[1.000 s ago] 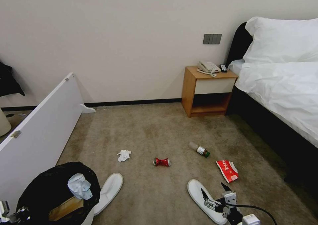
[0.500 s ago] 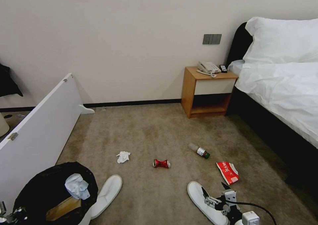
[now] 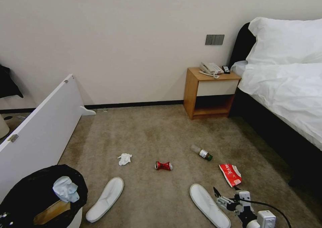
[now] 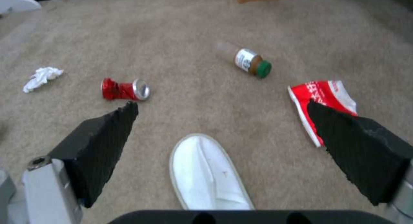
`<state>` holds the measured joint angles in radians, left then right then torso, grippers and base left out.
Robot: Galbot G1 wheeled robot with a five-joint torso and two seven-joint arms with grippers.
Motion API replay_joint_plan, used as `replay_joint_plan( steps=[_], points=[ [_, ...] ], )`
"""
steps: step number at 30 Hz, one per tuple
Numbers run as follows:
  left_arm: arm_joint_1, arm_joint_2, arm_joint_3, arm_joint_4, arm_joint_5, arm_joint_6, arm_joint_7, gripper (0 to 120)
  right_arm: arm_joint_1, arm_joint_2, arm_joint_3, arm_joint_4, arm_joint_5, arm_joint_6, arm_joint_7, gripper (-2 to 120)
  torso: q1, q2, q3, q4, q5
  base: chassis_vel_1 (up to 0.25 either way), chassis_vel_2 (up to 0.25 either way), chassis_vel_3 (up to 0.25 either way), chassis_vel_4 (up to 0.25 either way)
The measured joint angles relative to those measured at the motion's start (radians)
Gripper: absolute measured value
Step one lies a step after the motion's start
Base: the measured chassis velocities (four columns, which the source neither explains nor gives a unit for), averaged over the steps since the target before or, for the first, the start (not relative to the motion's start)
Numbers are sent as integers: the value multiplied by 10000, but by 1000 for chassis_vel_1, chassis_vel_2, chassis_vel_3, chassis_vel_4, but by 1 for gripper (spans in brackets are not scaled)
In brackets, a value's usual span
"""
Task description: Pick up the trash bin, then pick up the garbage from the floor and place it into the trash bin.
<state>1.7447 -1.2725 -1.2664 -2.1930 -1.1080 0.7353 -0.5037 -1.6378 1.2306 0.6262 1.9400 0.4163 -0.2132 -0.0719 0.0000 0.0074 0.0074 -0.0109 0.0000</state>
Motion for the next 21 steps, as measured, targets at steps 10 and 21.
replay_joint_plan(
  steps=[10,21],
  points=[
    [-22,-7,-89,27,-170,0,8,3,138,-183,307,-523,1204,-431,-103,100,0,0,0,0,1,0,0,0,0],
    [55,-128,-3,-190,-246,0,-13,3,108,-989,481,-1270,2365,-1049,-1072,100,0,0,0,-2,1,0,0,0,0]
  ],
)
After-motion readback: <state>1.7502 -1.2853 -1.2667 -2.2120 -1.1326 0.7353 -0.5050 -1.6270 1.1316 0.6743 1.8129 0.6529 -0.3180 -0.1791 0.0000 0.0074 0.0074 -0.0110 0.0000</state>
